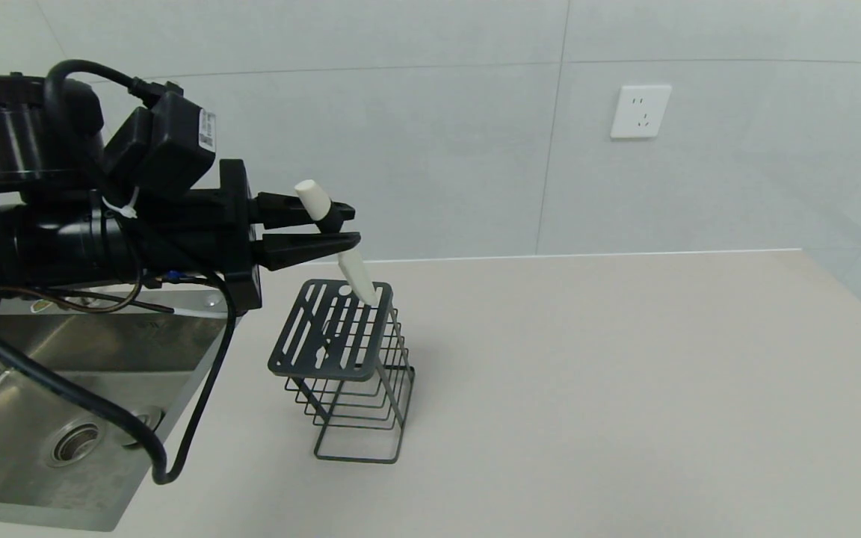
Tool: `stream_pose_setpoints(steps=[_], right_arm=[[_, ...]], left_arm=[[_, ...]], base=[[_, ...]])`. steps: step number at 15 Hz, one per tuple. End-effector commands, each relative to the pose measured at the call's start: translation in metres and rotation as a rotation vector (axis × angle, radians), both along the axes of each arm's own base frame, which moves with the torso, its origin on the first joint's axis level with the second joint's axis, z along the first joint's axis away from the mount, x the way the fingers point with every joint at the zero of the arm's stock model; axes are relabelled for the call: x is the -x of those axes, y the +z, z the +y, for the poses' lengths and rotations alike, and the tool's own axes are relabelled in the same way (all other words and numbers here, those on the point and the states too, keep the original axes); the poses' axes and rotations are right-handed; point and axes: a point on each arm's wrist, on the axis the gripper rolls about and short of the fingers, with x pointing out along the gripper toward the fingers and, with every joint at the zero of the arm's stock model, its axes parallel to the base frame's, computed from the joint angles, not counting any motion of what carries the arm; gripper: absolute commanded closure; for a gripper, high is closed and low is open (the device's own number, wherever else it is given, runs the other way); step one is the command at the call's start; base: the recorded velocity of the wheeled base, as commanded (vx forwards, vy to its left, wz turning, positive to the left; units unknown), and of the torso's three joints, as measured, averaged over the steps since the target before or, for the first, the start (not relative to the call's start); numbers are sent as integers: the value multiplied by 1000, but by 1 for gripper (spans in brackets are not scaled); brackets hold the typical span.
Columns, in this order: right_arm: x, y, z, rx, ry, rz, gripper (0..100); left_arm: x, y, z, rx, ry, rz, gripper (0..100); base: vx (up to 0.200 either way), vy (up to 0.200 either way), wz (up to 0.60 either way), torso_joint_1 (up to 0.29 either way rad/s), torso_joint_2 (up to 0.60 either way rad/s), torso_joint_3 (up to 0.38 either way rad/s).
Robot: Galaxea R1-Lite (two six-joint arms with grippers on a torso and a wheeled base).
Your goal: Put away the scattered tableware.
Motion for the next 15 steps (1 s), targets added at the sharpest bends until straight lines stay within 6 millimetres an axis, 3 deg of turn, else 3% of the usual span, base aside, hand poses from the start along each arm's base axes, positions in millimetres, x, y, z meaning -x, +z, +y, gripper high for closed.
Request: stream_pose_setpoints(steps=[1, 15], right_arm=[[0, 0, 0, 0, 2, 1, 100], [0, 0, 0, 0, 2, 1, 100]], left_arm=[[-1, -1, 0, 0, 0, 2, 100], [2, -14, -3, -21, -17, 25, 100]], base=[[0, 0, 0, 0, 0, 0], [0, 0, 0, 0, 0, 0]])
